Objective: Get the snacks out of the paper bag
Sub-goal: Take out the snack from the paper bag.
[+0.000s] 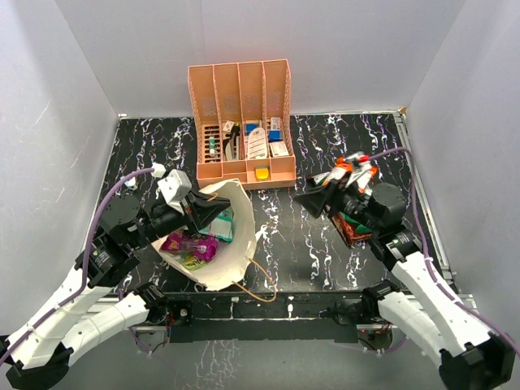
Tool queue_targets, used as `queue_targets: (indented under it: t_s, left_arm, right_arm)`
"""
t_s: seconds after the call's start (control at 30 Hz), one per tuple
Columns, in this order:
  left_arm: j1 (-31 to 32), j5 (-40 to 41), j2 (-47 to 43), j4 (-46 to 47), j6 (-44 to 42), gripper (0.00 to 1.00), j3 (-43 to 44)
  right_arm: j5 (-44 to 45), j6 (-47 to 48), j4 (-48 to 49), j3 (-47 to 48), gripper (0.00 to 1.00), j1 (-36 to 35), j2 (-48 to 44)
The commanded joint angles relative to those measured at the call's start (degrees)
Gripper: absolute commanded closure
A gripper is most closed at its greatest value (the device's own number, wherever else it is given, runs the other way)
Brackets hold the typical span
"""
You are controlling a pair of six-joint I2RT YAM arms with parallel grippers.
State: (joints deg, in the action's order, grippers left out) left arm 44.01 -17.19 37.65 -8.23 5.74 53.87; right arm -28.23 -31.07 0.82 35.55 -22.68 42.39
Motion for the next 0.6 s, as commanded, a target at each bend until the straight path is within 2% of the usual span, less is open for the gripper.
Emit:
queue_targets:
  t_s: [0.0, 0.13, 0.23, 0.4, 0.57]
  left_arm:
    - [0.28, 4.39, -0.29, 1.38, 3.18, 1.0, 1.39]
    - [0.29, 5.68, 1.67, -0.02, 3.23, 1.0, 3.8]
    - [0.29, 6.36, 1.99, 0.07, 3.23, 1.0, 4.61]
    - [0.29, 6.99, 2.29, -0.73, 2.97, 1.0, 6.58]
    - [0.29, 6.71, 1.47, 0.85, 3.25, 1.0, 6.28]
  right_arm:
    - [0.41, 8.72, -0.7, 9.22, 0.48, -18.71, 4.31]
    - [13.99, 13.22, -0.74, 15.93, 0.57, -39.66, 12.1]
    - [21.83, 16.24, 4.38, 16.59, 0.59, -48.76, 15.96]
    - [34.77, 19.71, 14.89, 14.74, 0.69, -53.97, 24.32]
    - [45.77, 24.11, 22.52, 15.08, 0.76, -55.22, 35.99]
